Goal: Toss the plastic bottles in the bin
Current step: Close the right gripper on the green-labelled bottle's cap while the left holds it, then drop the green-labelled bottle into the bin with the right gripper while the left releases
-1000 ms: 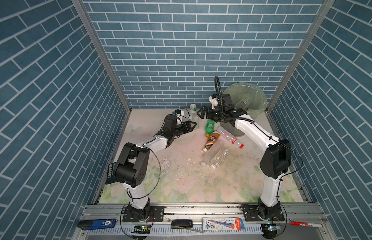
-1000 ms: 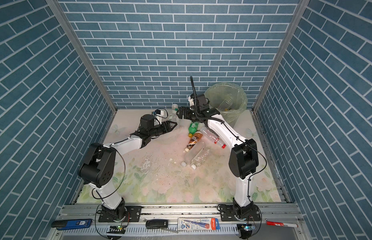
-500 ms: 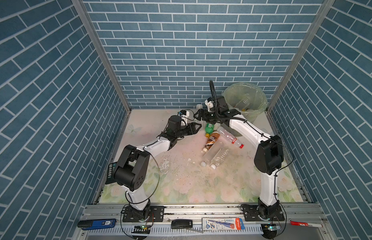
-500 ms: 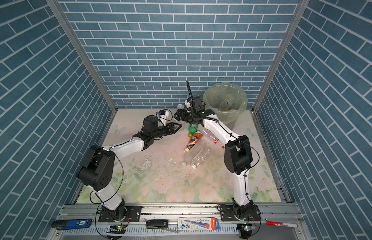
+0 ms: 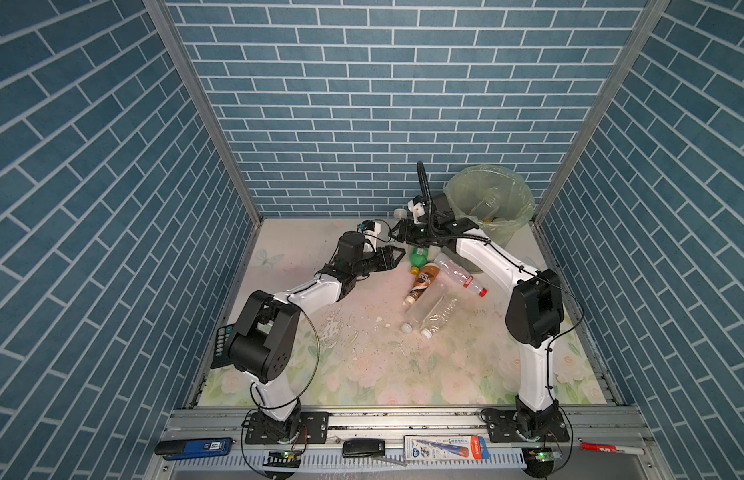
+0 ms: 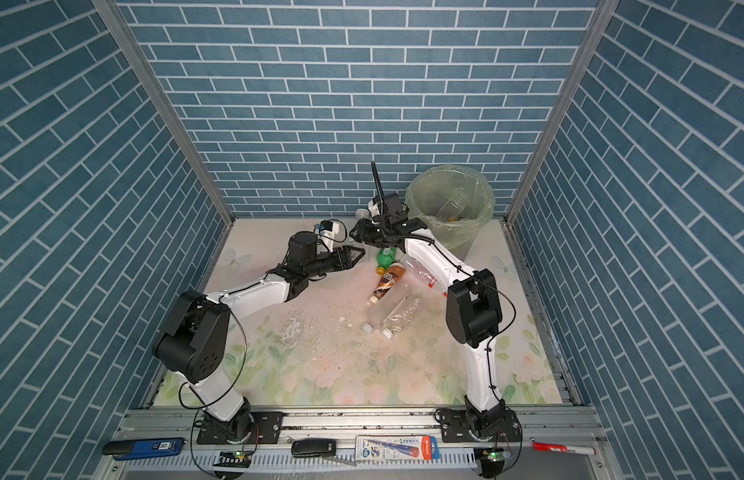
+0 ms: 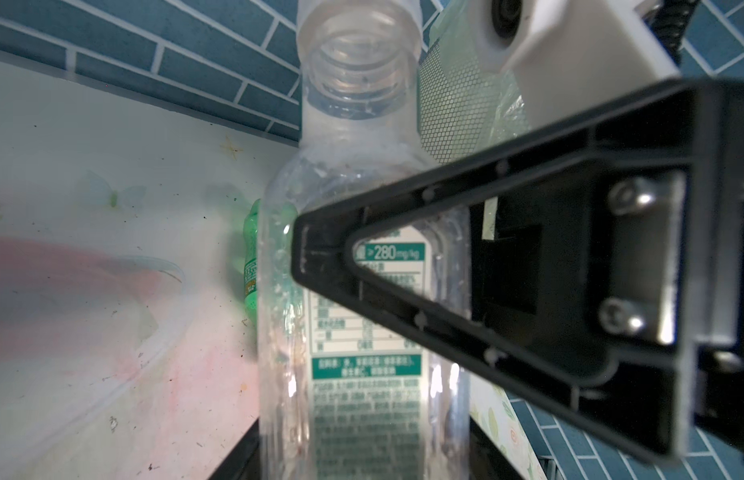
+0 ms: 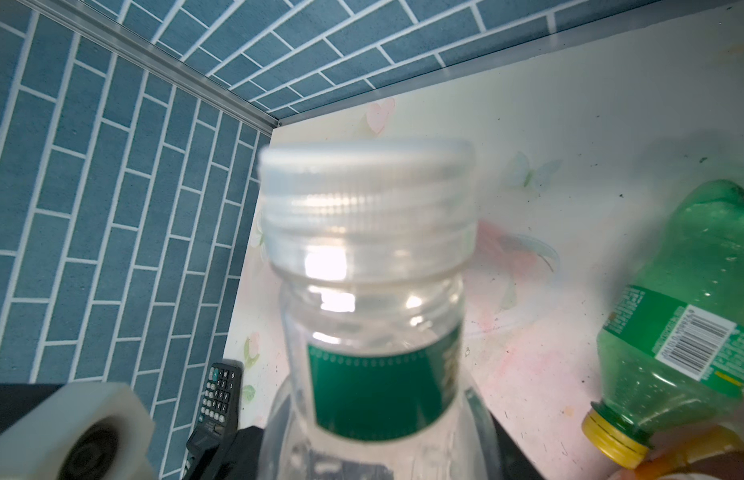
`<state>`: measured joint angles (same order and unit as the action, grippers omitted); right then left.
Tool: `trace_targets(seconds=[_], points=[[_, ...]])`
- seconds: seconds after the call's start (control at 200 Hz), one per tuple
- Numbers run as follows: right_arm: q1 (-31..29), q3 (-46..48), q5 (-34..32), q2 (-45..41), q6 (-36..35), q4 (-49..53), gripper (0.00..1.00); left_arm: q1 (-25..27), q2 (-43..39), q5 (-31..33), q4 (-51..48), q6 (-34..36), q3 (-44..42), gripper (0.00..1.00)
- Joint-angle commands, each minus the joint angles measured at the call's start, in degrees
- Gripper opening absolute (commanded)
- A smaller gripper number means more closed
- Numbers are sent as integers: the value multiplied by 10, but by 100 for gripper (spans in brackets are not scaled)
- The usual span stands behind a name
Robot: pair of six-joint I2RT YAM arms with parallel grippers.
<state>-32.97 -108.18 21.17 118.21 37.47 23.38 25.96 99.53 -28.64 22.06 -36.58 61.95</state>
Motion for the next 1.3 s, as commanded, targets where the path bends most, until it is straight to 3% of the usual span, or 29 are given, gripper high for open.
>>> trace_targets(seconds=[0.0, 0.385, 0.575, 1.0, 1.105, 1.295], points=[[-1, -32, -6, -4, -7, 3, 42, 7, -11, 3, -13, 14, 5, 67], [9, -41, -28, -30, -40, 25, 35, 6, -32, 14, -32, 22, 3, 84], [18, -68, -54, -53, -80, 60, 34, 10, -53, 23, -39, 26, 3, 99], [94, -246, -122, -116, -192, 181, 31, 69, -77, 50, -121, 99, 98, 99], [119, -289, -158, -141, -223, 205, 31, 87, -67, 52, -137, 119, 136, 99], [137, -344, -309, -214, -327, 197, 29, 107, -38, 44, -152, 133, 204, 99]])
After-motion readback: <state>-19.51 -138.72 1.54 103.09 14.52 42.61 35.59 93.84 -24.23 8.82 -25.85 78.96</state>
